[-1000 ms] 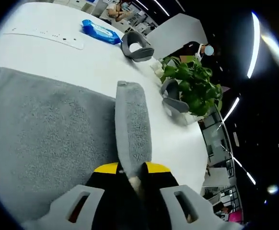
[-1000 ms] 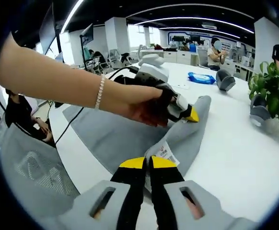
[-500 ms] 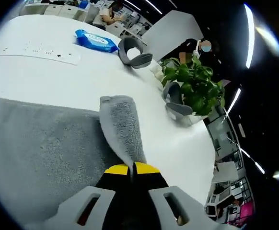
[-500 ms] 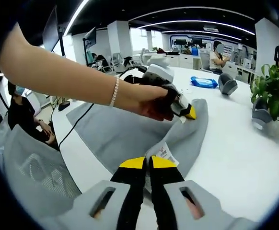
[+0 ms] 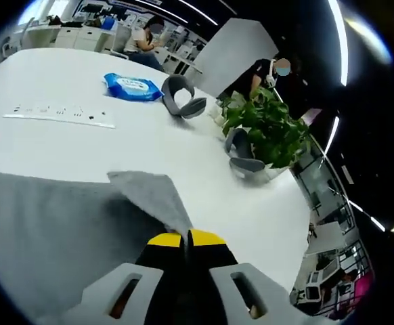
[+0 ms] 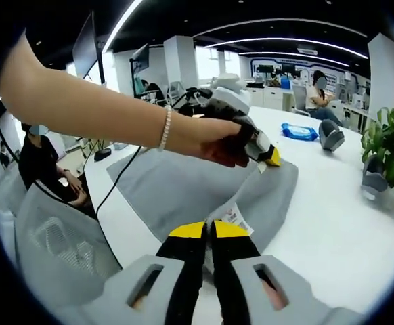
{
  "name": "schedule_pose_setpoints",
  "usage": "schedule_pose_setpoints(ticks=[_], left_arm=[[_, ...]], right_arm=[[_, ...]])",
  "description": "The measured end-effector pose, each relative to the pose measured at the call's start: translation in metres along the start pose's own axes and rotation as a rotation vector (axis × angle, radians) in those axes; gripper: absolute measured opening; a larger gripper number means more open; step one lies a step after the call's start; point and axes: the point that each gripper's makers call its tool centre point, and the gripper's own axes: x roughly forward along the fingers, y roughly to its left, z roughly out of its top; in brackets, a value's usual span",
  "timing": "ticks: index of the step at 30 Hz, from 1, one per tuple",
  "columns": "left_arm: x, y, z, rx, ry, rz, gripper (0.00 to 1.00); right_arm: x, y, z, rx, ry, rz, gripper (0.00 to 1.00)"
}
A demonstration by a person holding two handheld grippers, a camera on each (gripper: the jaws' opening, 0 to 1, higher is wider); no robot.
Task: Fold the towel on the table until its edges align and the towel forms a compact rectangular stack.
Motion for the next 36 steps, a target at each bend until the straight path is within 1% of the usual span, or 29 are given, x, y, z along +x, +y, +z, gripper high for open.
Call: schedule_pose_setpoints(ticks=[6, 7, 10, 14, 18, 22, 26, 29, 33, 36], left_arm=[[-0.023, 0.002, 0.013, 0.009, -0.031, 0.004, 0.02], [-0.028, 0.002, 0.016, 0.013, -0.039, 0.005, 0.02], [-0.040, 0.004, 0.023, 0.013, -0.055, 0.000, 0.02], [-0.057, 0.008, 0.031, 0.018, -0.068, -0.013, 0.02], [-0.074, 0.011, 0.037, 0.018, -0.076, -0.028, 0.02], [-0.090, 0.016, 0.041, 0.029, -0.082, -0.033, 0.02], [-0.108, 0.028, 0.046, 0.045, -0.089, -0.033, 0.02], [-0.125, 0.041, 0.052, 0.047, -0.105, -0.024, 0.02], [-0.144, 0.053, 0.060, 0.056, -0.126, -0.024, 0.02], [-0.156, 0.061, 0.062, 0.065, -0.136, -0.020, 0.02]], right_arm=[[0.000, 0.017, 0.021, -0.061, -0.012, 0.022, 0.00], [0.001, 0.024, 0.025, -0.079, -0.014, 0.024, 0.00], [0.003, 0.035, 0.035, -0.099, -0.018, 0.027, 0.00], [0.003, 0.051, 0.055, -0.132, -0.059, 0.014, 0.00], [0.008, 0.066, 0.066, -0.136, -0.064, 0.019, 0.00], [0.011, 0.082, 0.073, -0.154, -0.068, 0.013, 0.00], [0.017, 0.096, 0.082, -0.157, -0.072, 0.015, 0.00], [0.024, 0.106, 0.089, -0.175, -0.070, 0.012, 0.00], [0.033, 0.121, 0.100, -0.188, -0.078, 0.010, 0.00], [0.037, 0.133, 0.107, -0.207, -0.077, 0.014, 0.00]])
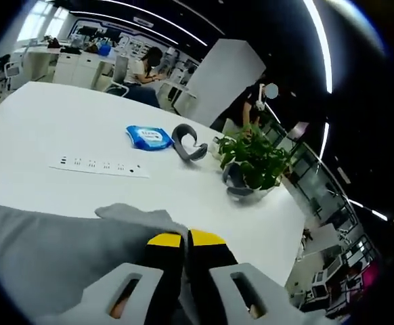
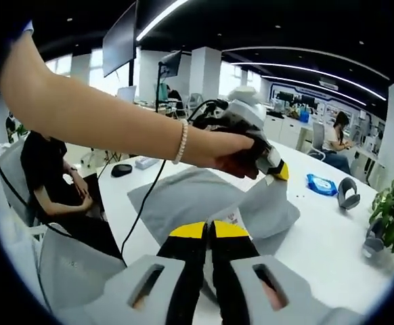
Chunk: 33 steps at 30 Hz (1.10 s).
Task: Fold the towel on the table until its edges align and the towel forms a compact rectangular stack.
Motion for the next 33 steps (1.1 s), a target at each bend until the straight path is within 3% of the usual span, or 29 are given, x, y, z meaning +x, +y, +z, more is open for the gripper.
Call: schedule_pose_setpoints(ticks=[10, 17, 24, 33], left_arm=[[-0.037, 0.031, 0.006, -0.002, -0.031, 0.017, 0.02], [-0.066, 0.067, 0.014, -0.015, -0.063, 0.052, 0.02], [-0.078, 0.089, 0.015, -0.020, -0.062, 0.063, 0.02], [-0.084, 0.101, 0.024, -0.007, -0.062, 0.050, 0.02]], right_arm=[[0.021, 0.036, 0.021, -0.067, 0.006, 0.033, 0.00], [0.039, 0.055, 0.031, -0.091, 0.004, 0.054, 0.00], [0.058, 0.071, 0.037, -0.128, 0.016, 0.072, 0.00], [0.077, 0.087, 0.047, -0.157, 0.023, 0.084, 0.00]])
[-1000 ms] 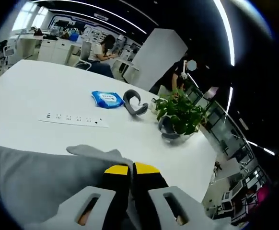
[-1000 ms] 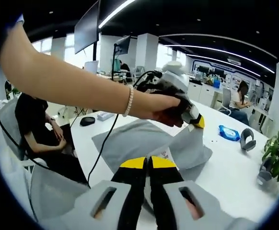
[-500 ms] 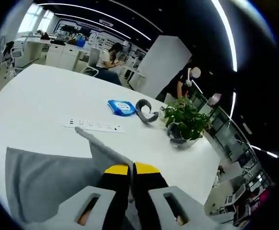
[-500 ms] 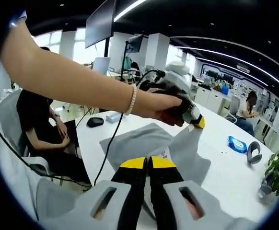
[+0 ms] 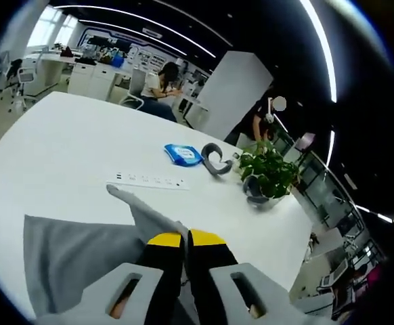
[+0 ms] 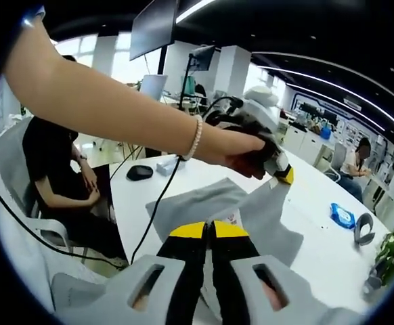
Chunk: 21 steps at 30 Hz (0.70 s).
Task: Fold the towel on the table until its edges align and the towel forms a compact rectangular stack.
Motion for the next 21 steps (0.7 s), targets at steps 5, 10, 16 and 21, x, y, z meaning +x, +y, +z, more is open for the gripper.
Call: schedule_pose_setpoints(ticks=[5, 10, 16, 21], left_arm=[[-0.004, 0.007, 0.006, 0.008, -0.006, 0.001, 0.02], [-0.009, 0.017, 0.010, 0.022, -0.009, 0.015, 0.02], [-0.017, 0.029, 0.018, -0.004, -0.030, 0.012, 0.02], [-0.020, 0.039, 0.018, 0.032, -0.030, 0.041, 0.02]], right_arm=[[0.009, 0.003, 0.006, -0.013, -0.007, -0.004, 0.00], [0.019, 0.006, 0.012, 0.002, -0.017, 0.008, 0.00], [0.031, 0.014, 0.017, -0.016, -0.012, 0.036, 0.00], [0.039, 0.021, 0.023, -0.037, -0.013, 0.066, 0.00]])
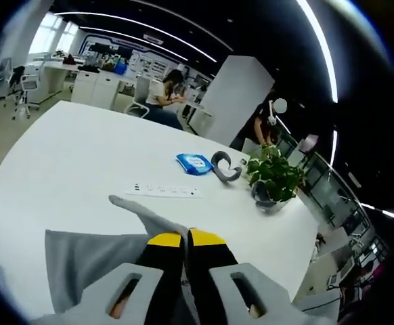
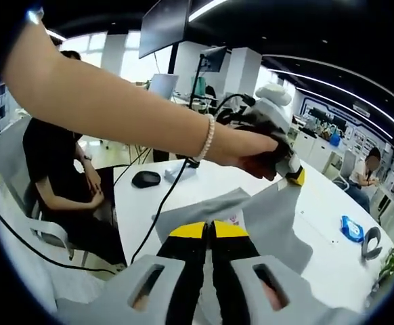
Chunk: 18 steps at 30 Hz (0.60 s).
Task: Fold the towel on the table until its edges align and the towel forms a compact rectangular stack.
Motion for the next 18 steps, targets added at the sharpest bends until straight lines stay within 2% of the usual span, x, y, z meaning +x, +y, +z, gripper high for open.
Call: schedule_pose_setpoints(ticks=[2, 6, 13, 18], left_arm=[[-0.001, 0.007, -0.001, 0.008, 0.002, 0.010, 0.02], [-0.004, 0.020, 0.000, -0.026, -0.008, 0.024, 0.02], [-0.008, 0.039, -0.004, -0.017, -0.001, 0.049, 0.02], [-0.015, 0.057, -0.005, -0.010, 0.001, 0.074, 0.02]], right_arm=[[0.002, 0.002, 0.002, -0.009, -0.001, 0.007, 0.00], [0.008, 0.007, 0.003, -0.014, 0.001, 0.026, 0.00], [0.023, 0.018, 0.003, -0.009, 0.007, 0.060, 0.00], [0.036, 0.027, 0.014, -0.008, -0.009, 0.090, 0.00]])
